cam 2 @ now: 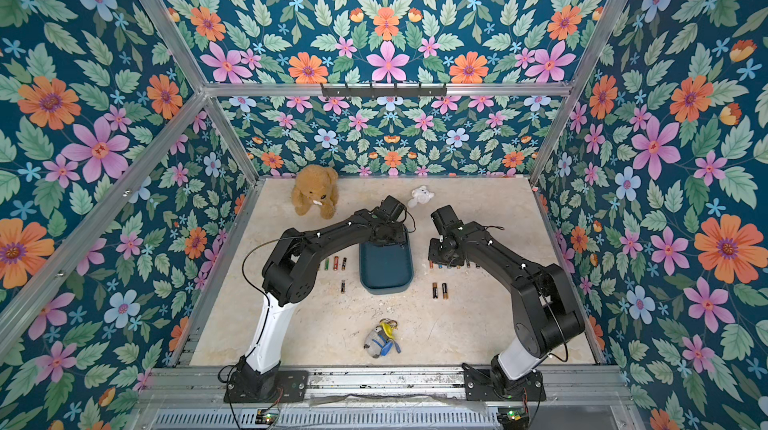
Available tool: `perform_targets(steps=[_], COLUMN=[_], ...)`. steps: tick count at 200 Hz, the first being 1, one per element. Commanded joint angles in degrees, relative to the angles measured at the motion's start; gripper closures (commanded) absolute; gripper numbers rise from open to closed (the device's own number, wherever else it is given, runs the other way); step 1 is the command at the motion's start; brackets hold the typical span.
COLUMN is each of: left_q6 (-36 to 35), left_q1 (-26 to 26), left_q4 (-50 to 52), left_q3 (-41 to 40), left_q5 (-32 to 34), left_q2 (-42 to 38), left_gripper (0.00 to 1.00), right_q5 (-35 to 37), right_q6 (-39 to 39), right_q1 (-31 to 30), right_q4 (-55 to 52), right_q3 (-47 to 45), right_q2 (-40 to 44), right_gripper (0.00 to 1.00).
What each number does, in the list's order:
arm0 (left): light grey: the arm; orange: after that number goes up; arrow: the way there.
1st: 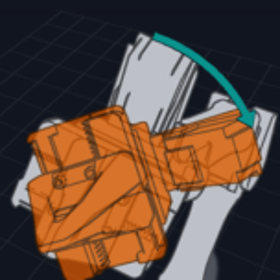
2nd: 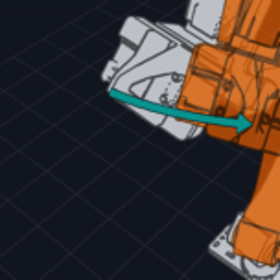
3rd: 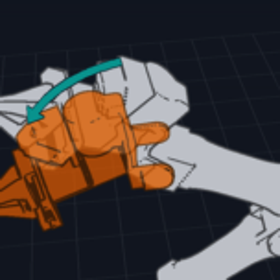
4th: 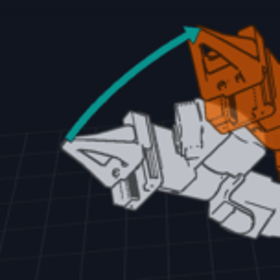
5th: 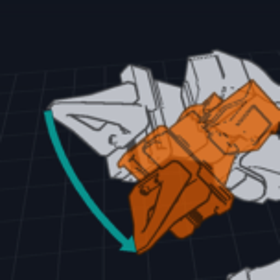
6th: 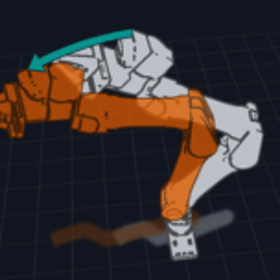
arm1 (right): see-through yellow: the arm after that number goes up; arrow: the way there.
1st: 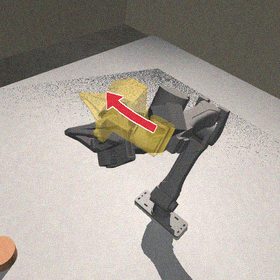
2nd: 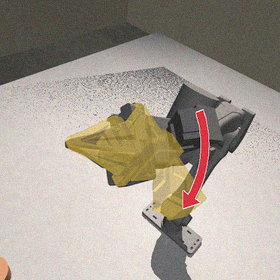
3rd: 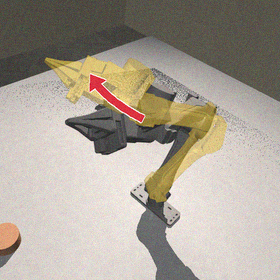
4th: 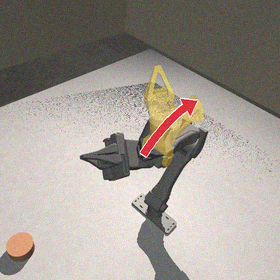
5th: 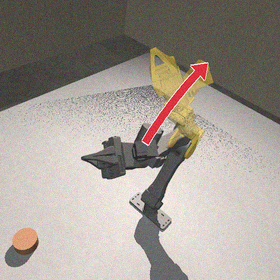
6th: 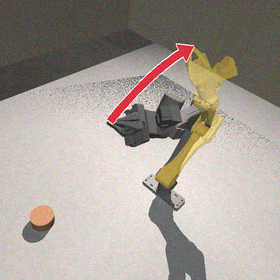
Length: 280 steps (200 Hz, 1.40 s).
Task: Take the batteries out of the storage box
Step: Pick up the battery from the storage box.
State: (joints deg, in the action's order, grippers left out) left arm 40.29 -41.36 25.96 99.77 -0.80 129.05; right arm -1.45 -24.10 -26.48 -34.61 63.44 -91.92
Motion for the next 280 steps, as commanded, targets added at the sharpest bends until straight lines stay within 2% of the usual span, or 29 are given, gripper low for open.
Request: perform_targets(steps=[1,137,184,231,280], left_q6=[-0.38,-2.23,-2.22,-2.19,-3.98], left_q1=[0.02,-1.49,-1.53,-1.55,-1.6], left_q4=[1.82,7.15,7.14,6.21,6.14], left_q3=[0.86,0.51,-1.52,-2.73,-4.1], left_q5=[0.24,1.59,1.39,1.14,0.45], left_q2=[0.81,0.18,0.08,-1.11,-6.07], left_gripper=[0.44,0.66,0.77,0.82,0.82], right_q5=[-0.04,-0.13,-0.05,0.22,0.14], right_q6=[0.72,1.25,1.23,1.2,0.9], right_q1=[0.0,0.07,0.0,0.02,0.04], right_q4=[0.05,0.14,0.36,0.18,0.33], right_q3=[0.09,1.61,0.92,0.98,1.41], right_q2=[0.34,-0.72,-0.44,-0.19,-0.25], right_gripper=[0.71,0.71,0.71,0.71,0.71])
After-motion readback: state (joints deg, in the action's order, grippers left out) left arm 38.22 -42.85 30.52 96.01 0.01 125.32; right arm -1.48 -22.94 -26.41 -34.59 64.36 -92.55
